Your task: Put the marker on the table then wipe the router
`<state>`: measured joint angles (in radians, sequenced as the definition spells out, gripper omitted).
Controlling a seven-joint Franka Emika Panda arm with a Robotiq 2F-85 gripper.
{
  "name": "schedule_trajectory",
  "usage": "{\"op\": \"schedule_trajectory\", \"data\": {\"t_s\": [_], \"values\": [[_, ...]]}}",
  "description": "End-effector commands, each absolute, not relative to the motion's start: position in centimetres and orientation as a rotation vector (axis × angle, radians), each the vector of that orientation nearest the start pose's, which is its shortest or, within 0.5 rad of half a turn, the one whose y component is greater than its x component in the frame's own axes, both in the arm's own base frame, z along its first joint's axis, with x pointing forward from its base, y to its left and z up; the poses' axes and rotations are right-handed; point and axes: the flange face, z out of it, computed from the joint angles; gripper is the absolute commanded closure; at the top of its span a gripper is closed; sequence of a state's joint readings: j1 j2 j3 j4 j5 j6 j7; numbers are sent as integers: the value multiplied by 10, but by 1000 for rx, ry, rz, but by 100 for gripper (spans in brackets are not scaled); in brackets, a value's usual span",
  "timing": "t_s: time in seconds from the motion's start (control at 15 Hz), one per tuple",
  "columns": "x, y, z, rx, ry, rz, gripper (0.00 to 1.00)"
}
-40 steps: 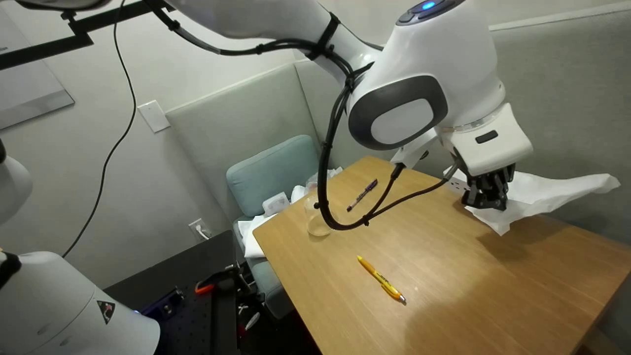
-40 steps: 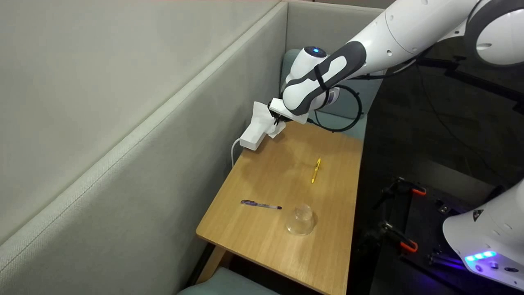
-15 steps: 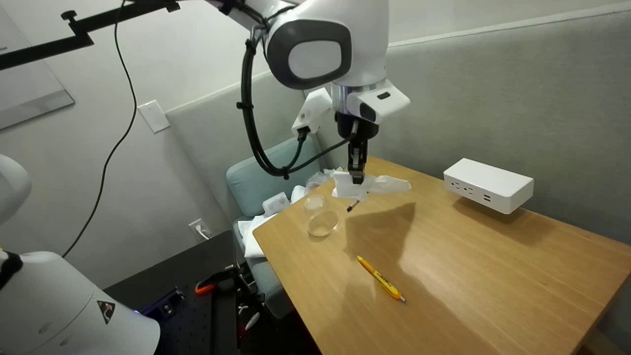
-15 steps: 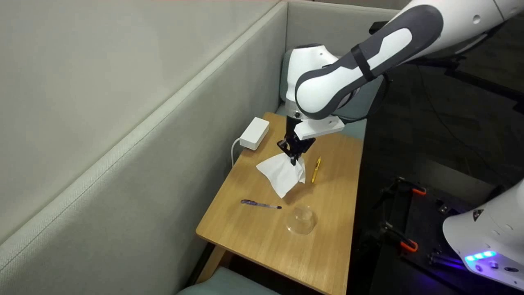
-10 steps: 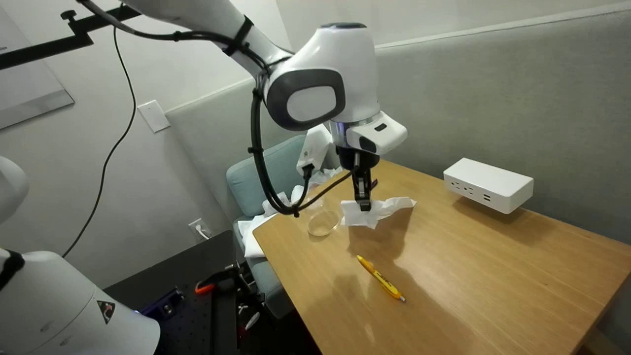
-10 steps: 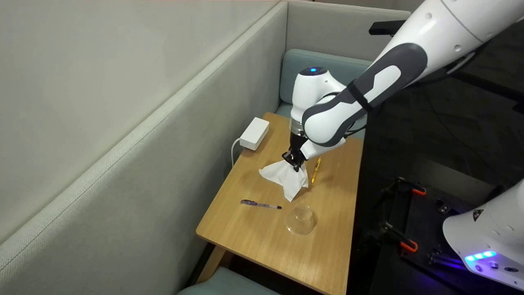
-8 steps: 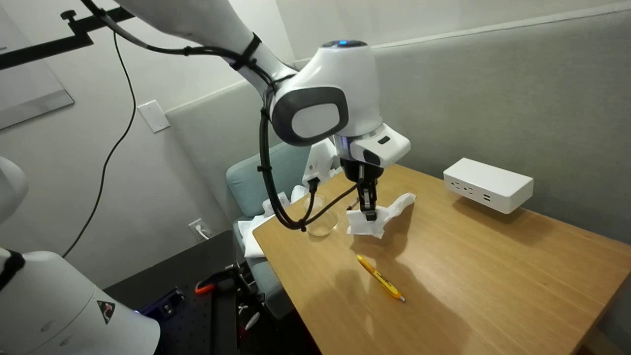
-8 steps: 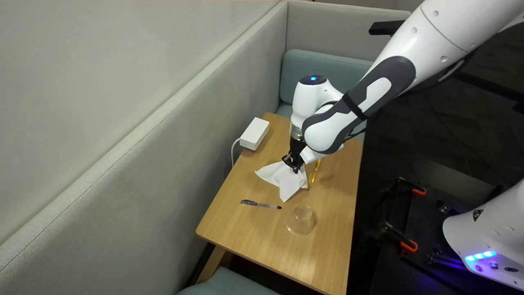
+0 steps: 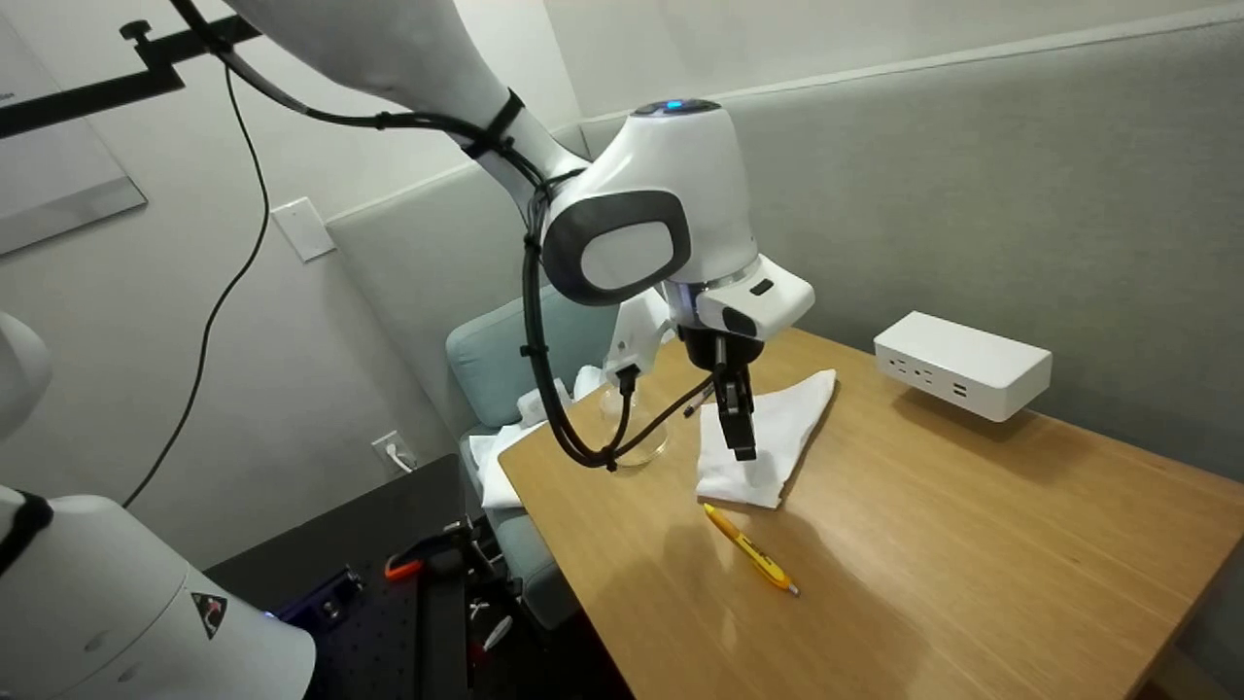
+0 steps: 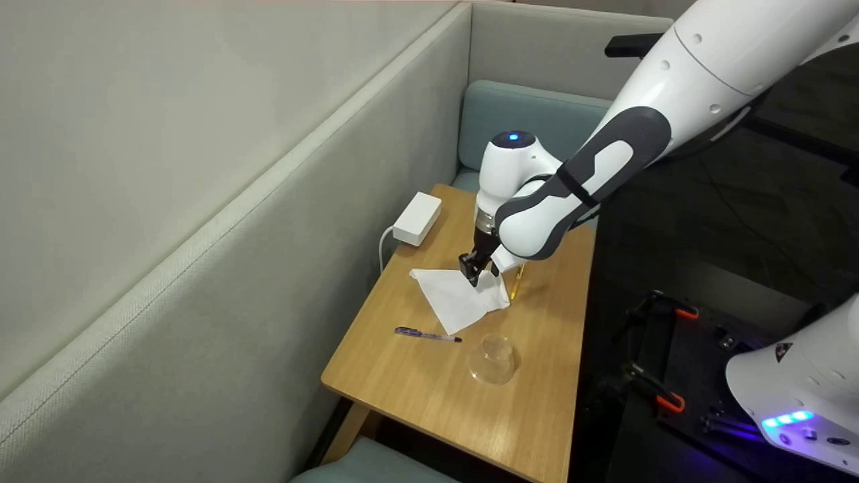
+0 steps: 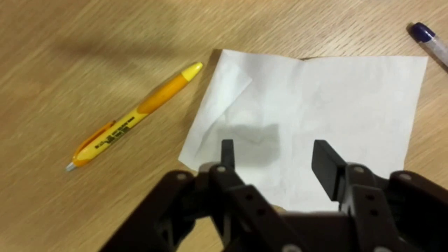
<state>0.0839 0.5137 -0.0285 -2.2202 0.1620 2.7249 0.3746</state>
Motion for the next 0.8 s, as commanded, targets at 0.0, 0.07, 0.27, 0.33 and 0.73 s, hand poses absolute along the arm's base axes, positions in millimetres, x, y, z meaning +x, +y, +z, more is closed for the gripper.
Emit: {"op": "schedule_trajectory", "data": {"t_s": [0.0,0.07,0.27,0.33,0.73], "values": [[531,28,177,-3033,649,-34,8],[526,28,190,-3046,637,-57,1],[507,24,226,-3093,602,-138,0],[502,22,237,-3108,590,-171,0],[475,10,290,-3145,572,-326,0]]}}
